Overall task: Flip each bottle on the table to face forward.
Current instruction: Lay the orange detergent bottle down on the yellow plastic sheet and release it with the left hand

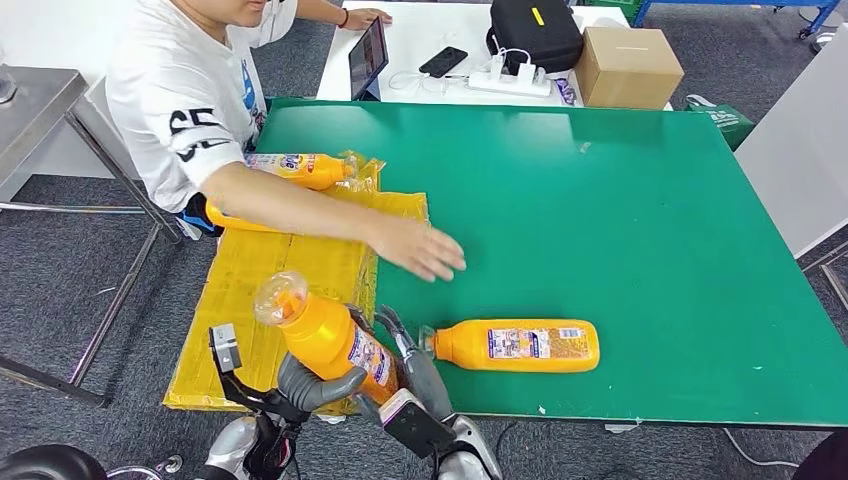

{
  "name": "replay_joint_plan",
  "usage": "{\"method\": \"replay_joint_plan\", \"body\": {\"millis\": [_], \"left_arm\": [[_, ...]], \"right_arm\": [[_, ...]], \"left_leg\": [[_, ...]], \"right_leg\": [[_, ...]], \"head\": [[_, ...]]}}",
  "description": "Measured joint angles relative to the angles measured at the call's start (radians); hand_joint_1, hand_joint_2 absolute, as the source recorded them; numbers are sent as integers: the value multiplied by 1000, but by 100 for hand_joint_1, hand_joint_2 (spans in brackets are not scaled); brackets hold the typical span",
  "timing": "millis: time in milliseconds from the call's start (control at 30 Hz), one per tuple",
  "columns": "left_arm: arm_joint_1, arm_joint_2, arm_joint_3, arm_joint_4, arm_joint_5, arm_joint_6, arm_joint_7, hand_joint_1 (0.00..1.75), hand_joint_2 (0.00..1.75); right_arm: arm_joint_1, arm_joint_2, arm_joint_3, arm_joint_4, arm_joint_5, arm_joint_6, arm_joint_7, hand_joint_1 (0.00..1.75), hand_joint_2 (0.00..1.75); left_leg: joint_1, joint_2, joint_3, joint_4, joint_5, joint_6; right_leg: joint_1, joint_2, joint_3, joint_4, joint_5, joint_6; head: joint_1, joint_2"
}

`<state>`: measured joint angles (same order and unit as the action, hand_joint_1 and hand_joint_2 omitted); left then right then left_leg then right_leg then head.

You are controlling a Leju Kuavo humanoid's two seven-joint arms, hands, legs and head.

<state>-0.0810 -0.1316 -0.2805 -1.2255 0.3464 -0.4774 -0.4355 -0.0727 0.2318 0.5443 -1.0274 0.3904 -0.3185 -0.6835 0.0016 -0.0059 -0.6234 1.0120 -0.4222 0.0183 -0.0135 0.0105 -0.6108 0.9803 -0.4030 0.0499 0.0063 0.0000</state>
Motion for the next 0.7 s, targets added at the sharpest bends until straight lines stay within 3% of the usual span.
{"method": "replay_joint_plan", "body": {"millis": [133, 233, 433, 567, 700], "left_arm": [[3, 0, 17, -18, -2, 35, 0, 175, 175], [-4, 0, 51, -39, -43, 127, -7, 175, 175], [-86, 0, 173, -59, -317, 512, -78, 175, 175], [-160, 6, 230, -56, -619, 826, -140, 175, 175], [-236, 25, 241, 5, -881, 1024, -146, 175, 175]], "right_arm": [[17, -1, -16, -62, -35, 42, -9, 0, 0], [31, -9, -33, -141, -98, 137, -6, 0, 0], [59, -21, -54, -303, -140, 195, -2, 0, 0], [70, -20, -74, -381, -204, 126, -8, 0, 0], [70, -14, -97, -441, -264, 49, -13, 0, 0]], "left_leg": [[0, 0, 0, 0, 0, 0], [0, 0, 0, 0, 0, 0], [0, 0, 0, 0, 1, 0], [0, -1, 0, 0, 1, 0], [0, -1, 0, 0, 1, 0]], "right_leg": [[0, 0, 0, 0, 0, 0], [0, 0, 0, 0, 0, 0], [0, 0, 0, 0, 1, 0], [0, 0, 0, 1, 1, 0], [0, 0, 0, 1, 1, 0]], "head": [[0, 0], [0, 0], [0, 0], [0, 0], [0, 0]]}}
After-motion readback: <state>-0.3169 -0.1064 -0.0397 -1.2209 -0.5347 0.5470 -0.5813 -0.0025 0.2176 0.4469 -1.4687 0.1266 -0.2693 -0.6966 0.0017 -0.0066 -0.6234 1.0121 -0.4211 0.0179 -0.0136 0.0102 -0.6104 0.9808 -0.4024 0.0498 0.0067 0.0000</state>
